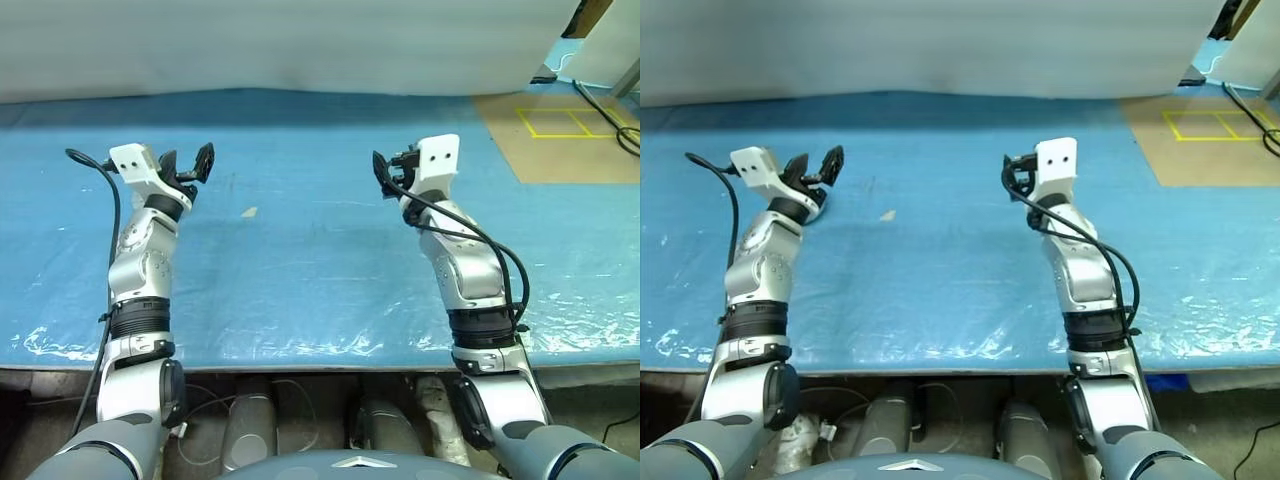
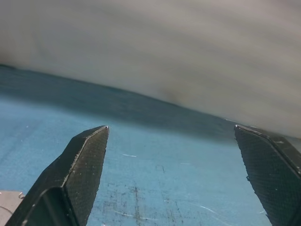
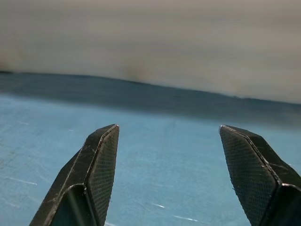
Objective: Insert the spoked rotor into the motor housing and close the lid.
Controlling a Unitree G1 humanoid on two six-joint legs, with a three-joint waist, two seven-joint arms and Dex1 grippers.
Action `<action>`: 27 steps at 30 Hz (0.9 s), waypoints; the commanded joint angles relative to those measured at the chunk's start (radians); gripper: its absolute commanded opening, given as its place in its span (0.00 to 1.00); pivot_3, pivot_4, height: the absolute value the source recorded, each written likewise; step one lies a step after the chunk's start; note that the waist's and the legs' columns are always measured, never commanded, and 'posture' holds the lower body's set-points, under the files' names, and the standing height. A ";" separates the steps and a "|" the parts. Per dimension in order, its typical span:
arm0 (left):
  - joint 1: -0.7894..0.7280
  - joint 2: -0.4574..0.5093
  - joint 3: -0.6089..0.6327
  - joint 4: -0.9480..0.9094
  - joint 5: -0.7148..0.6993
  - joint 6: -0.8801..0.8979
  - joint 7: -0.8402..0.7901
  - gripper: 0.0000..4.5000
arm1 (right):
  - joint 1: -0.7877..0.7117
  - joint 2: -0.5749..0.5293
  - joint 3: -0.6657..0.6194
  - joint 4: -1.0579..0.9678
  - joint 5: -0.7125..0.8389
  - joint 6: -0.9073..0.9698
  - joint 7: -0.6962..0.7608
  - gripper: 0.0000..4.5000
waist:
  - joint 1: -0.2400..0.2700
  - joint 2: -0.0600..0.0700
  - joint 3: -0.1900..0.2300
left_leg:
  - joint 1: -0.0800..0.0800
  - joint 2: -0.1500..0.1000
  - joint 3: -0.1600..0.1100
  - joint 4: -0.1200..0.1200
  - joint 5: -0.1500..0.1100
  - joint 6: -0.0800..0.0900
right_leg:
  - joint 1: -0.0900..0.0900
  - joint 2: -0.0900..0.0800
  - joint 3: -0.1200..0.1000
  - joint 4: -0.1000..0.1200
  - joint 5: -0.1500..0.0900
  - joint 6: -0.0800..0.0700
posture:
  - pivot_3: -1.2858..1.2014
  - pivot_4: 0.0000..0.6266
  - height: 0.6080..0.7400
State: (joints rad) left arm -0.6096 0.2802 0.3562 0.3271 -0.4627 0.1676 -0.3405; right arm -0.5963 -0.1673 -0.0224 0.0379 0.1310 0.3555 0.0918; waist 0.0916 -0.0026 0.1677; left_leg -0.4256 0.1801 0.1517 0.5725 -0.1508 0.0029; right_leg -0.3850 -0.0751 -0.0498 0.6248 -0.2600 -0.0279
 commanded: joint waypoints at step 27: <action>0.095 -0.098 -0.102 -0.133 0.048 -0.065 0.005 0.99 | 0.109 -0.003 -0.066 -0.145 -0.050 0.033 -0.073 0.79 | 0.000 0.000 0.000 | 0.002 0.000 0.000 -0.001 0.000 0.000 | 0.002 0.000 0.001 -0.001 0.000 0.001 | 0.52 0.24 1.00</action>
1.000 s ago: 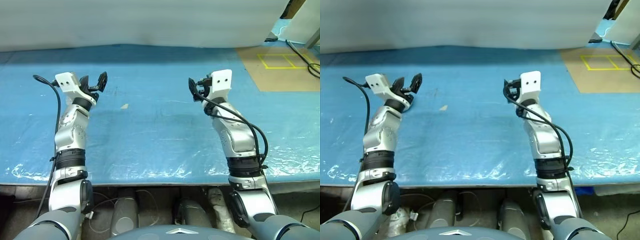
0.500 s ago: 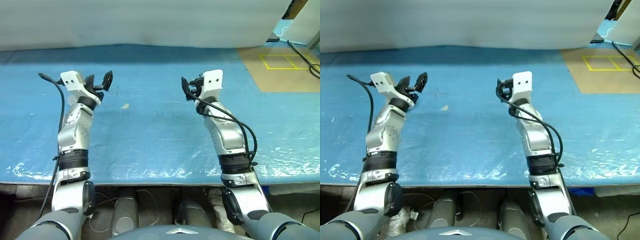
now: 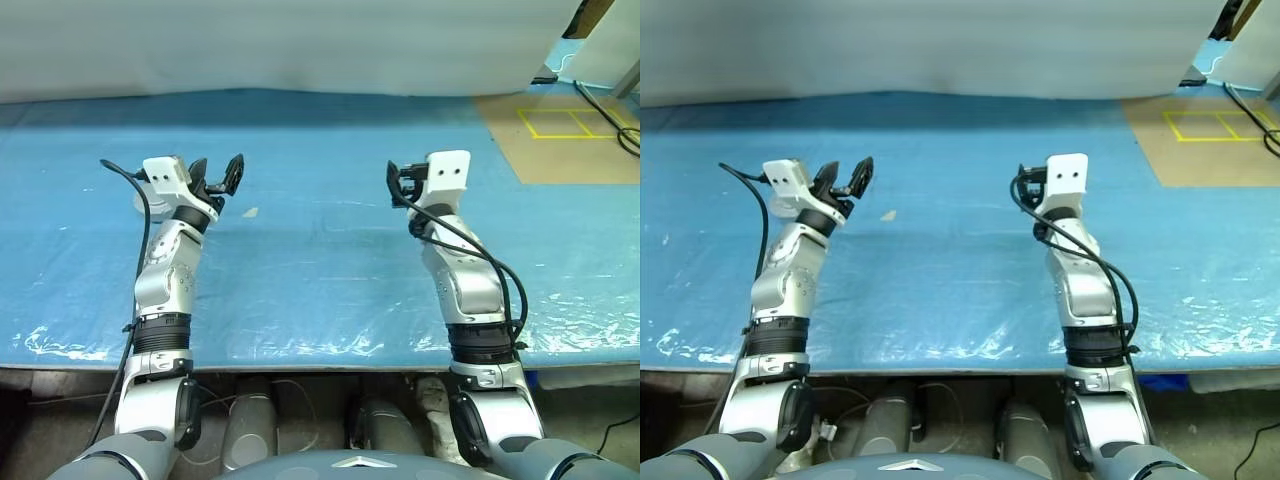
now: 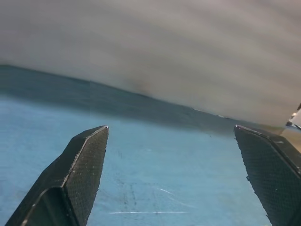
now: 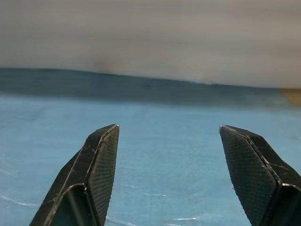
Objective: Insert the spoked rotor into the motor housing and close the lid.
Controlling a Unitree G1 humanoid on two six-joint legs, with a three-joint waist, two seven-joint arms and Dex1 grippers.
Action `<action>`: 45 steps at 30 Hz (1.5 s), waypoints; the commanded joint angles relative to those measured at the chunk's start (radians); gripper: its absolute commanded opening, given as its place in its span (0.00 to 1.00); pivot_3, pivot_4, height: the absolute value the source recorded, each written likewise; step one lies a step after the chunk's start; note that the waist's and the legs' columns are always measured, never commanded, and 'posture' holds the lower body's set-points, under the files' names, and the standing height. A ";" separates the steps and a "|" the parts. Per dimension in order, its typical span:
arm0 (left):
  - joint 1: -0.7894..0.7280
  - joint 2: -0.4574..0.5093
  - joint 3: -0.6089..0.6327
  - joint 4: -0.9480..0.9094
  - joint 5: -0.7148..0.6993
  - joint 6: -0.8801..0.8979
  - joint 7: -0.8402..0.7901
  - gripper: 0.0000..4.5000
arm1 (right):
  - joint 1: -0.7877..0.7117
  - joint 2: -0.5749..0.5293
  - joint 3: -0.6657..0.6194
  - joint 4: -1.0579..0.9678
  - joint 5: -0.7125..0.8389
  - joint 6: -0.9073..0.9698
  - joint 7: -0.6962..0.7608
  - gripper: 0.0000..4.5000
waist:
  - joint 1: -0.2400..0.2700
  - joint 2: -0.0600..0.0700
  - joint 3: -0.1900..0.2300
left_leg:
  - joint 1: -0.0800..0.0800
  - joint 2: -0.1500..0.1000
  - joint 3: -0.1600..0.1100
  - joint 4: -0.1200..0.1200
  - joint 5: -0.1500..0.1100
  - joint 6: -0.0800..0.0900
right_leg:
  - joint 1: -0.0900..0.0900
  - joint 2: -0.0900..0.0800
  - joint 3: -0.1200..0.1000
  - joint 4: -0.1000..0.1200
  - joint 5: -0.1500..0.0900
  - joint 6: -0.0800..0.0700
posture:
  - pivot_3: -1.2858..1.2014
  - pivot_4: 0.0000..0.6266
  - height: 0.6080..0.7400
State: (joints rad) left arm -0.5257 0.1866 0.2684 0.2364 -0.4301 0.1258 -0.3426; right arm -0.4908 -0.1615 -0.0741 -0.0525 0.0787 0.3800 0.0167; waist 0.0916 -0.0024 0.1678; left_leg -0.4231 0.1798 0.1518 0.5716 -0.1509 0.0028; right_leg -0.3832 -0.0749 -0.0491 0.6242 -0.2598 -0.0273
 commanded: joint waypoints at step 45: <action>0.105 -0.037 -0.067 -0.080 0.081 -0.083 0.035 0.99 | 0.135 -0.025 -0.022 -0.203 -0.057 0.112 -0.039 0.79 | -0.002 0.001 0.000 | 0.004 -0.001 0.001 -0.004 0.000 0.000 | 0.000 0.000 0.003 -0.001 0.000 0.000 | 0.52 0.24 1.00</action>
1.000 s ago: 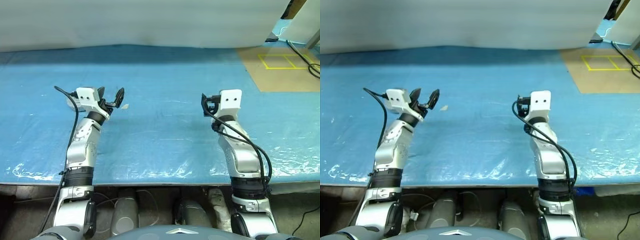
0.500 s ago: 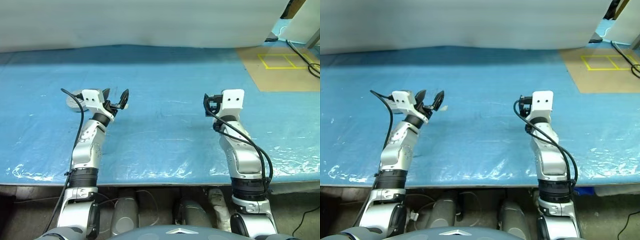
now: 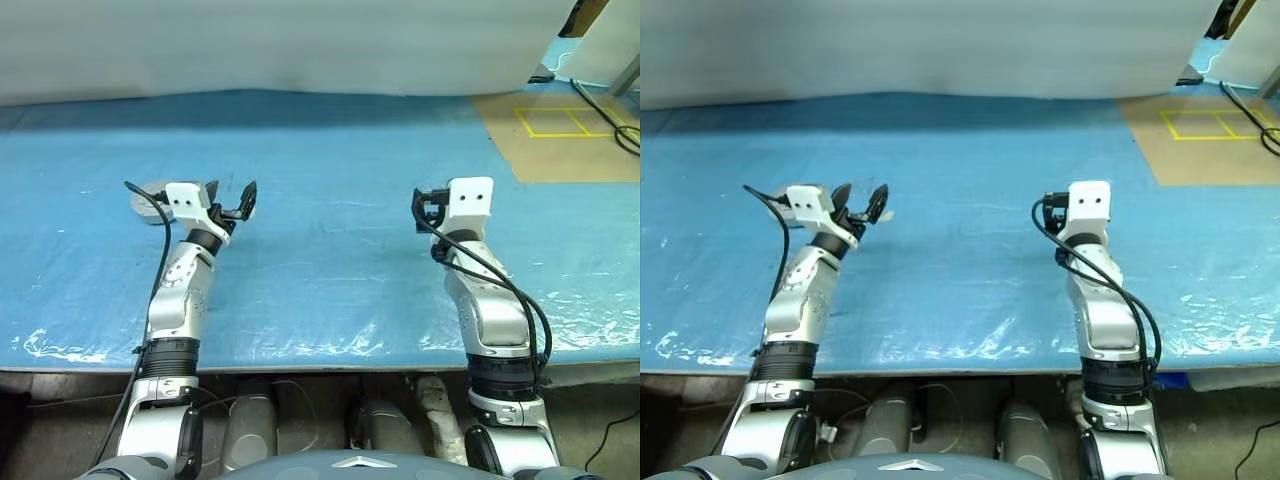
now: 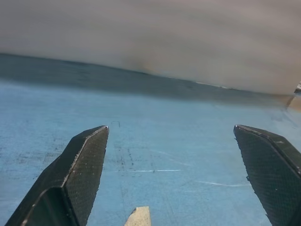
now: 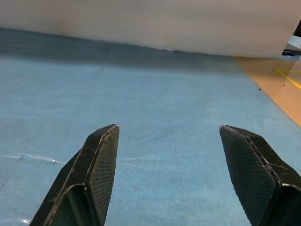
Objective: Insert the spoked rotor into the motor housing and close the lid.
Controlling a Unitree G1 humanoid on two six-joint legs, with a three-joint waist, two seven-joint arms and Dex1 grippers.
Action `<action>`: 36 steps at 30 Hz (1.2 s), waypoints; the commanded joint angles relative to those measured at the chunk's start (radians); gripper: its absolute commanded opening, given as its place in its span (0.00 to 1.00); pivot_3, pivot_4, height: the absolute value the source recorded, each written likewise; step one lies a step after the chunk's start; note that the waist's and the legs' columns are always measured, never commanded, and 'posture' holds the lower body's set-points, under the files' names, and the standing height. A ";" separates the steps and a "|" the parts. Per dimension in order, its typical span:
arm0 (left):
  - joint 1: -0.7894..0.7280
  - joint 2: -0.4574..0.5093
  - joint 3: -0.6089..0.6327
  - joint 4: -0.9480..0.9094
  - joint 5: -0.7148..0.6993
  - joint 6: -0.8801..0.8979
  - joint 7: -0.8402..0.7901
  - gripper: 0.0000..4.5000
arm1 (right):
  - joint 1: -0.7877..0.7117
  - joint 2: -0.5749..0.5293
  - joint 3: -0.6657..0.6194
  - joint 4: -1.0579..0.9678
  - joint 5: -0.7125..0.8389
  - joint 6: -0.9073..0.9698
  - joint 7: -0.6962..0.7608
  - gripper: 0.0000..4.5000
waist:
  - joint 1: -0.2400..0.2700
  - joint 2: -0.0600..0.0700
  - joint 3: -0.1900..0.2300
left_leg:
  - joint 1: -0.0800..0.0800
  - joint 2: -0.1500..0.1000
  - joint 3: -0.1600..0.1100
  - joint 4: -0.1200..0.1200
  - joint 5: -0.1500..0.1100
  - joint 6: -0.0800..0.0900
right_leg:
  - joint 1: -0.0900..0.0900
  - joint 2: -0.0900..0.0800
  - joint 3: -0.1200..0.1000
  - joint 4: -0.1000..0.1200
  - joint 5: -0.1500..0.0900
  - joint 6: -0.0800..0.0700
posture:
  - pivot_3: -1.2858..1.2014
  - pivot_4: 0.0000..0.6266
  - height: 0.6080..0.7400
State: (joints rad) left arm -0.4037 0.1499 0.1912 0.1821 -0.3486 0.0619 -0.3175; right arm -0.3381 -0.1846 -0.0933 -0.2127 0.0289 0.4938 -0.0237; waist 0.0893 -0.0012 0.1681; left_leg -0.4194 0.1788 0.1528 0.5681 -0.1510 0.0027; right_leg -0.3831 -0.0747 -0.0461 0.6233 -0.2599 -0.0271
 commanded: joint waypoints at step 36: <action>-0.021 -0.019 -0.011 0.010 0.042 -0.115 0.028 0.99 | -0.073 -0.008 0.019 0.049 -0.026 -0.033 0.030 0.79 | -0.014 0.000 0.000 | 0.000 0.000 0.000 0.000 0.000 0.000 | 0.000 0.000 0.000 0.000 0.000 0.000 | 0.52 0.24 1.00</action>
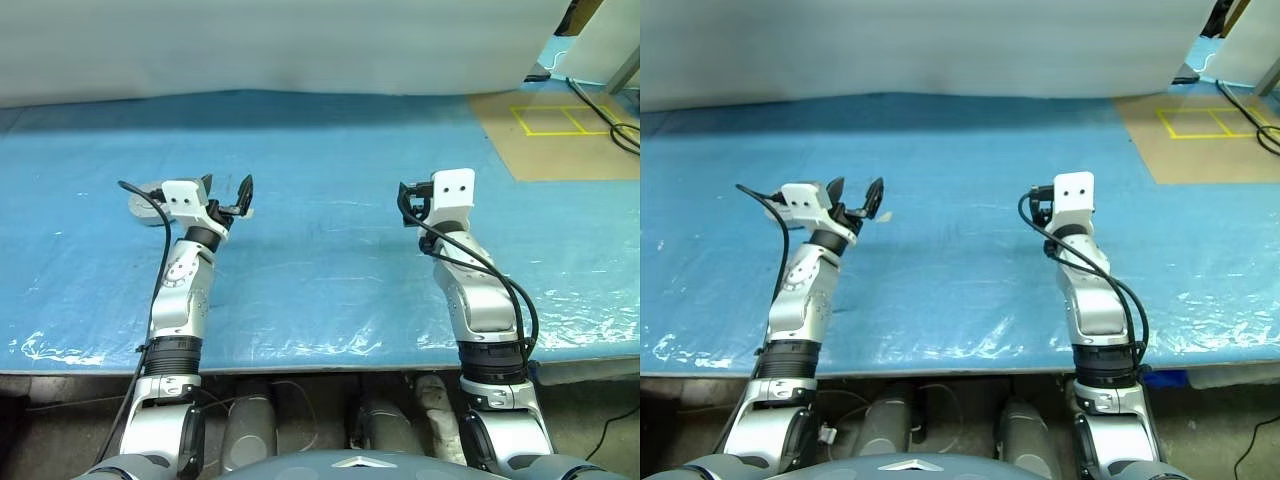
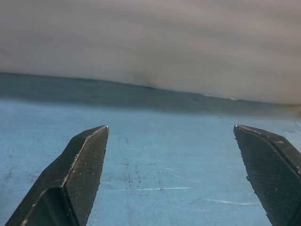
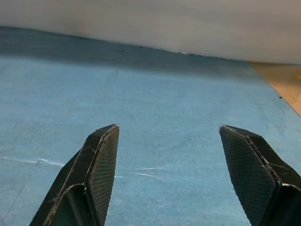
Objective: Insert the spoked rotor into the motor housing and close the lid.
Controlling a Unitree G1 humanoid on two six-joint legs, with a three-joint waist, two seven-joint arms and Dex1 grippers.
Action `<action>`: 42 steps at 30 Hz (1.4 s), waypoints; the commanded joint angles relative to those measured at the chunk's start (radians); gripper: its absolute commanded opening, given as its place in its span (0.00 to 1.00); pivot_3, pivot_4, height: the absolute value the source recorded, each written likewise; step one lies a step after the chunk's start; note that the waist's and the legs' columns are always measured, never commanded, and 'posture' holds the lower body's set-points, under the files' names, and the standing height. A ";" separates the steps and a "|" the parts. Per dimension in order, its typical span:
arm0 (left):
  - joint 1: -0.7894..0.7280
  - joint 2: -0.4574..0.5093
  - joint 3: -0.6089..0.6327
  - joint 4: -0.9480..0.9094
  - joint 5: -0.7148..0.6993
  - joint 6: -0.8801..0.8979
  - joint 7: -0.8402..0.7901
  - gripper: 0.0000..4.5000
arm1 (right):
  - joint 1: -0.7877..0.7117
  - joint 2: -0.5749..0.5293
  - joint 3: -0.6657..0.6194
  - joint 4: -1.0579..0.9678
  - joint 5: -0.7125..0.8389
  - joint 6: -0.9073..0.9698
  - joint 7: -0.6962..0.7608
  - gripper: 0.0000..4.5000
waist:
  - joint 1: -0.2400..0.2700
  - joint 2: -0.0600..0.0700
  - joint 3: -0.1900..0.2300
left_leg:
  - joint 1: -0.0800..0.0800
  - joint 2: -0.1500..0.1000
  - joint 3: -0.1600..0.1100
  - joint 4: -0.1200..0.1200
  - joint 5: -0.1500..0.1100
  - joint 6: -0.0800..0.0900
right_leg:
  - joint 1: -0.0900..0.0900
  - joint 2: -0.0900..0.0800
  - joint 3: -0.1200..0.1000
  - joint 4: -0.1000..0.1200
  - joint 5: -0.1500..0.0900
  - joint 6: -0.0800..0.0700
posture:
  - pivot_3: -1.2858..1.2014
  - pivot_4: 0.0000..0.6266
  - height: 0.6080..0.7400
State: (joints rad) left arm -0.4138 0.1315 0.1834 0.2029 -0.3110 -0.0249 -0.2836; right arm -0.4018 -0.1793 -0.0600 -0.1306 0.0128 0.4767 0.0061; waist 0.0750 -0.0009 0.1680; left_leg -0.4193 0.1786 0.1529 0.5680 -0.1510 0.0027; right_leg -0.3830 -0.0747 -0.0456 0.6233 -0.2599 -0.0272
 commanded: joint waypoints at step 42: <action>-0.016 0.004 -0.023 0.031 0.021 -0.020 -0.020 0.99 | 0.006 0.010 -0.013 -0.011 -0.043 -0.036 -0.044 0.79 | -0.004 0.000 0.000 | 0.000 0.000 0.001 0.000 0.000 0.000 | 0.000 0.000 0.000 0.000 0.000 0.000 | 0.52 0.24 1.00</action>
State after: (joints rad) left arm -0.4269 0.1362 0.1623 0.2713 -0.2870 -0.0358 -0.3014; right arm -0.4014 -0.1603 -0.0575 -0.0929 -0.0160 0.4459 -0.0275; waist 0.0707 -0.0005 0.1682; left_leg -0.4194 0.1785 0.1534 0.5678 -0.1510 0.0028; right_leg -0.3833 -0.0748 -0.0452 0.6231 -0.2600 -0.0274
